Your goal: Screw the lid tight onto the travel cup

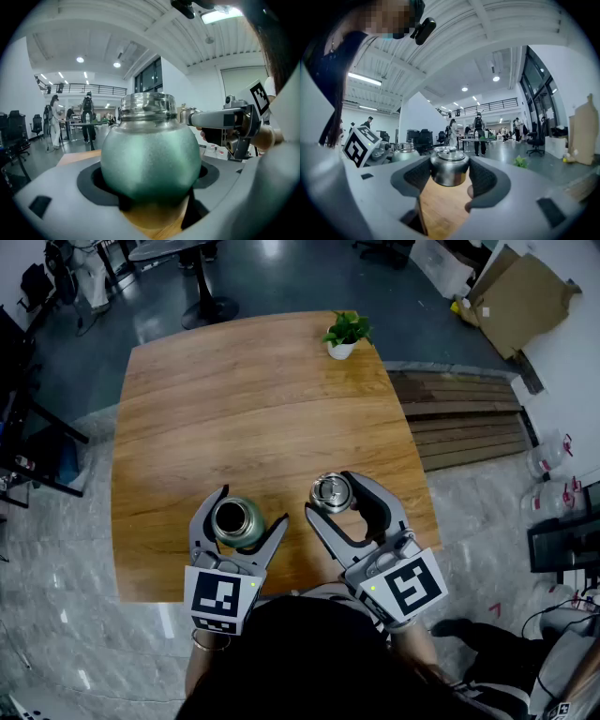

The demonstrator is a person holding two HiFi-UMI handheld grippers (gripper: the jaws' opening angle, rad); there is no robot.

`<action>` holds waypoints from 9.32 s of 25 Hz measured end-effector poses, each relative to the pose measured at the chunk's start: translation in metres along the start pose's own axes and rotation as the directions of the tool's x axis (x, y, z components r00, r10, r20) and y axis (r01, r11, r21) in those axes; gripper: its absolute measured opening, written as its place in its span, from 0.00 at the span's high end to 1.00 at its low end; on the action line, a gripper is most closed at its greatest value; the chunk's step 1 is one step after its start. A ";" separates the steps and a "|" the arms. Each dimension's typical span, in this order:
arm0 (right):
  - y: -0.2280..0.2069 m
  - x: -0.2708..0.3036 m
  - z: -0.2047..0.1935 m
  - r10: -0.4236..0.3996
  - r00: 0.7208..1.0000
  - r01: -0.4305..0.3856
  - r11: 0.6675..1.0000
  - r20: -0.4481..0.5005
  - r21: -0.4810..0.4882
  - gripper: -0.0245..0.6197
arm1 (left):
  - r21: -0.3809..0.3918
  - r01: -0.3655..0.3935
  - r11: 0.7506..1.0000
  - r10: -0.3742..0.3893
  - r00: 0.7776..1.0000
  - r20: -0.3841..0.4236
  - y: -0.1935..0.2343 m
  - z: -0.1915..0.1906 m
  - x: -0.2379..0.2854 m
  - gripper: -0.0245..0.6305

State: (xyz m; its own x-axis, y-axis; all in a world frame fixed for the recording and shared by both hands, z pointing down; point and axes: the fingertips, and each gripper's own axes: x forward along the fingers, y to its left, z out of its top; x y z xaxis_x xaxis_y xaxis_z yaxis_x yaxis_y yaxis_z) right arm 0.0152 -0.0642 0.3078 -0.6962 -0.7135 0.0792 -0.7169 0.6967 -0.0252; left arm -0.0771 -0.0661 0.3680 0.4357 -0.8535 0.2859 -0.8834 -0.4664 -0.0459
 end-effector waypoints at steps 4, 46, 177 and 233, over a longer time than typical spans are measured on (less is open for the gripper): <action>0.002 0.002 0.002 -0.007 1.000 0.007 1.000 0.002 0.006 0.54 | 0.011 0.015 1.000 -0.015 1.000 -0.016 -0.001 0.002 0.002 0.32; 0.062 0.018 0.030 0.293 0.956 -0.294 0.955 0.032 0.032 0.54 | 0.172 0.178 0.969 -0.164 0.982 -0.092 -0.056 0.003 0.027 0.33; 0.063 0.020 0.023 0.332 0.943 -0.327 0.927 0.001 0.184 0.57 | 0.127 0.436 0.891 -0.420 0.897 -0.137 -0.077 0.003 0.025 0.33; 0.059 0.022 0.047 0.273 0.960 -0.276 0.959 0.056 0.062 0.59 | 0.034 0.334 0.942 -0.334 0.943 -0.009 -0.065 0.028 0.029 0.33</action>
State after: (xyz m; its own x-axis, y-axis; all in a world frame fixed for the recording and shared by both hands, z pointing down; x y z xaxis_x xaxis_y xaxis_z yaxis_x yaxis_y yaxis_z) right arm -0.0439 -0.0420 0.2611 -0.8664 -0.4992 0.0133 -0.4976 0.8607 -0.1081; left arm -0.0021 -0.0663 0.3526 0.7041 -0.6465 0.2937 -0.6806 -0.7324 0.0195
